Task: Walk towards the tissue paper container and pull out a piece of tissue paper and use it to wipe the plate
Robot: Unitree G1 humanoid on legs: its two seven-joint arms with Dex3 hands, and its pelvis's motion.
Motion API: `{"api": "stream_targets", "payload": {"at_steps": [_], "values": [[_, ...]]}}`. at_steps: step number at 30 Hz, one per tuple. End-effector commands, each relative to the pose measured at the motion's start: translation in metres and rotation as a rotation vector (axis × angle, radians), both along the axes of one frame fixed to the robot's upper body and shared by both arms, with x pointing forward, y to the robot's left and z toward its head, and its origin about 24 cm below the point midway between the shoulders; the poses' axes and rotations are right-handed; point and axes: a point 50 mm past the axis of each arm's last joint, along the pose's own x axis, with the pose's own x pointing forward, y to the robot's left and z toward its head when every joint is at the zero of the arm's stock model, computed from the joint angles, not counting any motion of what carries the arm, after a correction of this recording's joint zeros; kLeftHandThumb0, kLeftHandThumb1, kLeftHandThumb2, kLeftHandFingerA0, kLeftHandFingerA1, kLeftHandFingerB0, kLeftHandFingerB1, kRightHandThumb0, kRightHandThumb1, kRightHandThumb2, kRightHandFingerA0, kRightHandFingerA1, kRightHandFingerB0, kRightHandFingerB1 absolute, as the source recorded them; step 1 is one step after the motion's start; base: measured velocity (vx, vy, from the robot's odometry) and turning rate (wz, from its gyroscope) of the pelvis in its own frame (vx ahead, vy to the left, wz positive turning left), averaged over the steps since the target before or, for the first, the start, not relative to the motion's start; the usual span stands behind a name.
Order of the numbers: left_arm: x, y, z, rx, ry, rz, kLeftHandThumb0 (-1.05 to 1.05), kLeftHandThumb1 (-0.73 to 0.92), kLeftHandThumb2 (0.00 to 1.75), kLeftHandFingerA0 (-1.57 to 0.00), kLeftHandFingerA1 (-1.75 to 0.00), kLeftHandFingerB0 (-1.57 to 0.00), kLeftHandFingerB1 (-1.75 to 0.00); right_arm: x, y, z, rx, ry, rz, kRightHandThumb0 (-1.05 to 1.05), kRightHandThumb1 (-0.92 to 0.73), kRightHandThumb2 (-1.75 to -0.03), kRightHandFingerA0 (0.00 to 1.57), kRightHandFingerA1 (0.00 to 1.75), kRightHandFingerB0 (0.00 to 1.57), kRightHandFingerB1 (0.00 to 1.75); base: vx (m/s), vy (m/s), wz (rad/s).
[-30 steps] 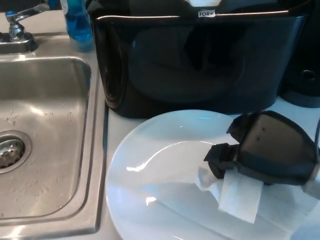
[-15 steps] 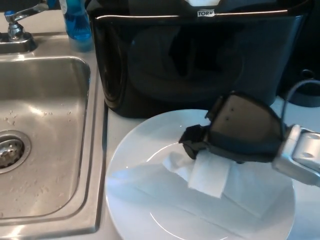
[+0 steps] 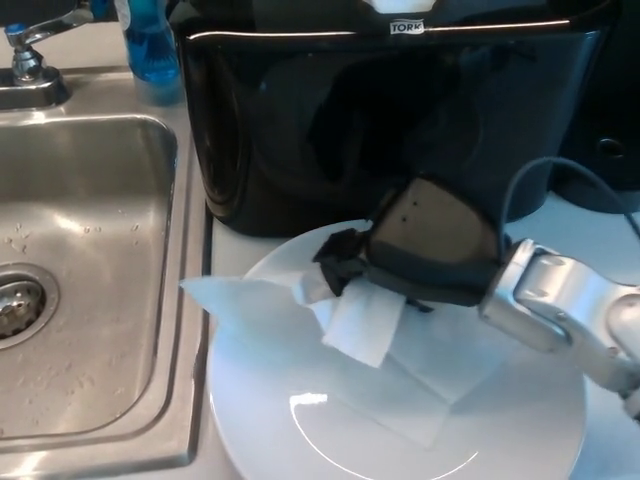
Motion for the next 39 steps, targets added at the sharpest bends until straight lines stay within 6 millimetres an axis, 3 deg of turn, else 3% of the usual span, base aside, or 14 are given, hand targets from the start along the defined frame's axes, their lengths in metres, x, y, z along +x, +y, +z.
{"api": "stream_targets", "payload": {"at_steps": [1,3,4,5,10,11,12,14,16,19,20,25,27,39], "values": [[0.001,0.002,0.004,0.028,-0.019,-0.035,-0.15,0.65,0.65,-0.91,-0.88,-0.8,-0.7,-0.007,0.011,-0.022,-0.02,0.034,0.002,-0.3,-0.48,-1.2,1.1,1.68,0.91,0.93,0.0,0.0,0.0],[0.001,0.002,0.004,0.024,-0.024,-0.032,-0.15,0.65,0.64,-0.91,-0.87,-0.8,-0.7,-0.015,0.021,-0.024,0.007,0.02,0.048,-0.32,-0.47,-1.19,1.11,1.69,0.93,0.89,0.0,0.0,0.0],[0.002,0.003,0.003,0.025,-0.022,-0.033,-0.17,0.65,0.63,-0.92,-0.87,-0.81,-0.7,-0.019,0.024,-0.023,-0.006,0.032,0.053,-0.33,-0.52,-1.2,1.3,1.37,0.89,0.91,0.0,0.0,0.0],[0.003,0.004,0.003,0.026,-0.019,-0.033,-0.19,0.65,0.6,-0.93,-0.87,-0.81,-0.69,-0.022,0.027,-0.021,-0.005,0.044,0.06,-0.32,-0.4,-1.31,1.1,1.66,0.92,0.85,0.0,0.0,0.0],[0.004,0.005,0.003,0.028,-0.02,-0.042,-0.14,0.64,0.67,-0.91,-0.86,-0.81,-0.71,-0.039,0.035,-0.017,0.053,0.036,0.126,-0.34,-0.39,-1.39,1.11,1.62,0.96,0.97,0.0,0.0,0.0],[0.003,0.005,0.003,0.027,-0.02,-0.041,-0.17,0.65,0.63,-0.92,-0.87,-0.81,-0.69,-0.049,0.035,-0.013,0.054,0.041,0.154,-0.34,-0.52,-1.26,1.34,1.4,0.94,1.01,0.0,0.0,0.0],[0.003,0.005,0.002,0.027,-0.017,-0.039,-0.17,0.67,0.6,-0.92,-0.87,-0.82,-0.68,-0.057,0.033,-0.009,0.056,0.045,0.171,-0.32,-0.36,-1.37,1.12,1.73,0.94,1.15,0.0,0.0,0.0],[0.004,0.005,0.002,0.029,-0.017,-0.037,-0.17,0.66,0.61,-0.93,-0.88,-0.82,-0.69,-0.061,0.03,-0.006,0.052,0.04,0.185,-0.32,-0.47,-1.25,1.34,1.4,0.96,1.03,0.0,0.0,0.0],[0.005,0.006,0.001,0.027,-0.017,-0.028,-0.17,0.65,0.61,-0.93,-0.86,-0.83,-0.68,-0.063,0.017,0.001,0.035,0.01,0.189,-0.28,-0.31,-1.35,1.12,1.73,0.97,1.16,0.0,0.0,0.0],[0.006,0.007,0.0,0.023,-0.02,-0.02,-0.17,0.66,0.61,-0.93,-0.87,-0.83,-0.69,-0.061,0.005,0.008,0.01,0.004,0.17,-0.29,-0.44,-1.2,1.32,1.37,0.96,0.97,0.0,0.0,0.0],[0.006,0.007,0.0,0.022,-0.019,-0.018,-0.18,0.66,0.61,-0.93,-0.88,-0.83,-0.68,-0.06,0.0,0.01,0.002,-0.001,0.162,-0.29,-0.36,-1.31,1.14,1.62,0.98,1.01,0.0,0.0,0.0],[0.008,0.005,0.0,0.022,-0.035,-0.01,-0.2,0.65,0.61,-0.93,-0.92,-0.84,-0.7,-0.048,-0.027,0.028,-0.016,-0.053,0.101,-0.32,-0.47,-1.2,1.35,1.41,0.96,1.02,0.0,0.0,0.0],[0.008,0.005,0.0,0.02,-0.038,-0.005,-0.21,0.65,0.59,-0.92,-0.91,-0.84,-0.69,-0.044,-0.029,0.035,-0.044,-0.07,0.082,-0.29,-0.4,-1.22,1.1,1.73,0.95,1.11,0.0,0.0,0.0],[0.007,0.004,0.0,0.024,-0.031,-0.002,-0.18,0.67,0.59,-0.89,-0.9,-0.83,-0.68,-0.026,-0.048,0.133,0.118,-0.35,-0.029,-0.33,-0.49,-1.1,1.33,1.38,0.89,0.88,0.0,0.0,0.0]]}}
